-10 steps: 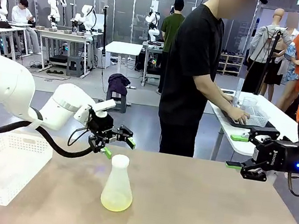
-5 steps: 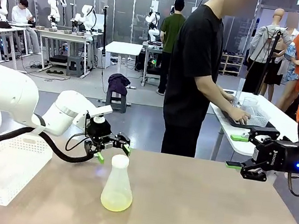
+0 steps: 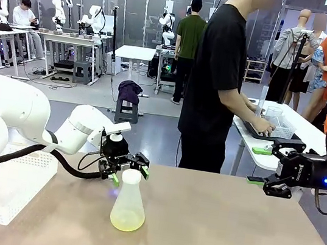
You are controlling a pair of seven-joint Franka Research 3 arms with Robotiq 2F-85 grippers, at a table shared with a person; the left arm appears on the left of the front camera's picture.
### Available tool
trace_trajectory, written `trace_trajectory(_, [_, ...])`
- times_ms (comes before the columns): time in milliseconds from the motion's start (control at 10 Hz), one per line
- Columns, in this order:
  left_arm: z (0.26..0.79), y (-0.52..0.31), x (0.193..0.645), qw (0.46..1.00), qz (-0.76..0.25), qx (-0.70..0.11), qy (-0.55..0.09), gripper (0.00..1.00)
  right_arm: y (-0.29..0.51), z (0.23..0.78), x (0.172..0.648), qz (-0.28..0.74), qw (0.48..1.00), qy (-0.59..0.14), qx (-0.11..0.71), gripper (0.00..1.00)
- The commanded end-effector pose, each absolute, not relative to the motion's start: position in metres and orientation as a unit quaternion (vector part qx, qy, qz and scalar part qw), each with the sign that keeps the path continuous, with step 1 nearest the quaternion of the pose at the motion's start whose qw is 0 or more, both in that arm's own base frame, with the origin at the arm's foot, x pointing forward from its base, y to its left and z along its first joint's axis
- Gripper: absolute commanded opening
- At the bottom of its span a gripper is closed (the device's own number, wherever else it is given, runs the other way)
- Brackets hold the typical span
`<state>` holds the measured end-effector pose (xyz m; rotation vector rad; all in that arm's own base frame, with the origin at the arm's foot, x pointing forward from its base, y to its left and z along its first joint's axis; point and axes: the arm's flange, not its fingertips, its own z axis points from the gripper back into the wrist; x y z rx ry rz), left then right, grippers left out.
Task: Prepare the solutions needed for the experiment.
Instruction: When the human places the Big flask in the center of the table, pick up the Big flask and place it in the left Organizing basket.
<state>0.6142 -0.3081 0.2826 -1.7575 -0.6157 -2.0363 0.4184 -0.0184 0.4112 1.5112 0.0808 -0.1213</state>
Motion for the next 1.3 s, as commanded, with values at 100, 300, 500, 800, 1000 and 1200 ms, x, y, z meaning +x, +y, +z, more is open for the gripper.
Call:
trace_trajectory(100, [0.279,-0.319,0.609,0.182,-0.73,-0.634,-0.179,1.0,-0.018,0.413,0.418,-0.051,0.725,0.039,0.686,0.8])
trace_trajectory(300, [0.272,-0.322,0.597,0.181,-0.731,-0.636,-0.167,1.0,-0.018,0.413,0.418,-0.051,0.725,0.039,0.686,0.8])
trace_trajectory(500, [0.271,-0.321,0.588,0.167,-0.732,-0.639,-0.168,1.0,-0.018,0.413,0.418,-0.051,0.725,0.039,0.686,0.8])
trace_trajectory(800, [0.27,-0.324,0.584,0.155,-0.706,-0.668,-0.174,1.0,-0.018,0.413,0.418,-0.051,0.725,0.039,0.686,0.8])
trace_trajectory(1000, [0.267,-0.328,0.581,0.149,-0.696,-0.682,-0.166,1.0,-0.018,0.413,0.418,-0.051,0.725,0.039,0.686,0.8])
trace_trajectory(1200, [0.264,-0.331,0.579,0.155,-0.69,-0.689,-0.159,1.0,-0.018,0.413,0.418,-0.051,0.725,0.039,0.686,0.8])
